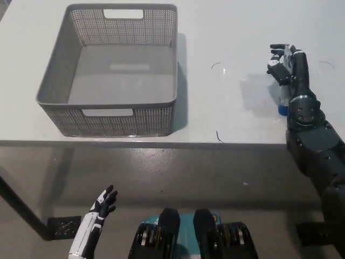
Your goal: Use the right hand to pick up a shampoo and place it into a container on the left side
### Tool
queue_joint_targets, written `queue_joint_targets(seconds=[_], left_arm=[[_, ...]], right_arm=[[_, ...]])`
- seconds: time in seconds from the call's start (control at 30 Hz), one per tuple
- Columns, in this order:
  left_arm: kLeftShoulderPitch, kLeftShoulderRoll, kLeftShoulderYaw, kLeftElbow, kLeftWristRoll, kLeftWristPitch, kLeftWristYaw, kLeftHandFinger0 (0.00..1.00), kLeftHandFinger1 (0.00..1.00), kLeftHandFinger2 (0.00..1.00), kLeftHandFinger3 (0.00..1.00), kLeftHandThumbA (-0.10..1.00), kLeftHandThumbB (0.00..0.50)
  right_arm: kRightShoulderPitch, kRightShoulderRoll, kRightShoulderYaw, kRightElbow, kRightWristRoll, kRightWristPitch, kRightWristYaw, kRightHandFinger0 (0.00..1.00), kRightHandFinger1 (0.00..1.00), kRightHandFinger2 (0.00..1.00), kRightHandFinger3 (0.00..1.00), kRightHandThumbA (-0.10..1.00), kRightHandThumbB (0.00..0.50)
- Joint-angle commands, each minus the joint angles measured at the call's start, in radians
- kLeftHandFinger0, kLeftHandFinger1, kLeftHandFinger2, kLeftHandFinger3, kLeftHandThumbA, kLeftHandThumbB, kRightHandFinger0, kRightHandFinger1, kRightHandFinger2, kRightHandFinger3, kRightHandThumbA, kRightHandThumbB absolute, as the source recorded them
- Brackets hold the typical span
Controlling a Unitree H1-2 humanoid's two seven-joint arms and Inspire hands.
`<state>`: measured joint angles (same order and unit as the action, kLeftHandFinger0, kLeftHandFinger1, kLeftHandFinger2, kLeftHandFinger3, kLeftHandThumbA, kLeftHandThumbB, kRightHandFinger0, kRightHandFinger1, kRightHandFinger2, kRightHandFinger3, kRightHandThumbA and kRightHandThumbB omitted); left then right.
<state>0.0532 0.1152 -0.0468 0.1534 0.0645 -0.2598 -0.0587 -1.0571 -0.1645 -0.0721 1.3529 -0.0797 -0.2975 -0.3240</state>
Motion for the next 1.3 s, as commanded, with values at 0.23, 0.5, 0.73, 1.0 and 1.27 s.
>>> queue_joint_targets(seconds=[0.23, 0.5, 0.73, 1.0, 1.27], left_arm=[[-0.021, 0.011, 0.003, -0.017, 0.006, -0.017, -0.002, 1.00, 1.00, 1.00, 1.00, 1.00, 0.084], [-0.026, 0.011, 0.004, -0.011, 0.007, -0.023, -0.001, 1.00, 1.00, 1.00, 1.00, 1.00, 0.096], [-0.032, 0.014, 0.001, -0.014, 0.005, -0.012, -0.006, 1.00, 1.00, 1.00, 1.00, 1.00, 0.096], [-0.031, 0.015, -0.003, -0.020, 0.016, -0.003, -0.006, 1.00, 1.00, 1.00, 1.00, 1.00, 0.108], [-0.041, 0.017, -0.011, -0.010, 0.025, -0.009, -0.012, 1.00, 1.00, 1.00, 1.00, 1.00, 0.126]], right_arm=[[-0.133, 0.018, -0.006, -0.101, 0.015, -0.049, -0.058, 0.00, 0.21, 0.53, 0.49, -0.07, 0.167], [-0.165, 0.061, -0.010, -0.228, 0.026, -0.025, -0.042, 0.00, 0.03, 0.28, 0.12, -0.10, 0.155], [-0.220, 0.114, 0.009, -0.295, 0.007, 0.026, -0.060, 0.00, 0.07, 0.39, 0.37, -0.10, 0.160], [-0.290, 0.203, 0.035, -0.274, 0.005, 0.001, -0.056, 0.00, 0.18, 0.48, 0.43, -0.10, 0.157], [-0.352, 0.315, 0.066, -0.232, -0.006, 0.012, -0.085, 0.00, 0.11, 0.40, 0.48, -0.10, 0.140]])
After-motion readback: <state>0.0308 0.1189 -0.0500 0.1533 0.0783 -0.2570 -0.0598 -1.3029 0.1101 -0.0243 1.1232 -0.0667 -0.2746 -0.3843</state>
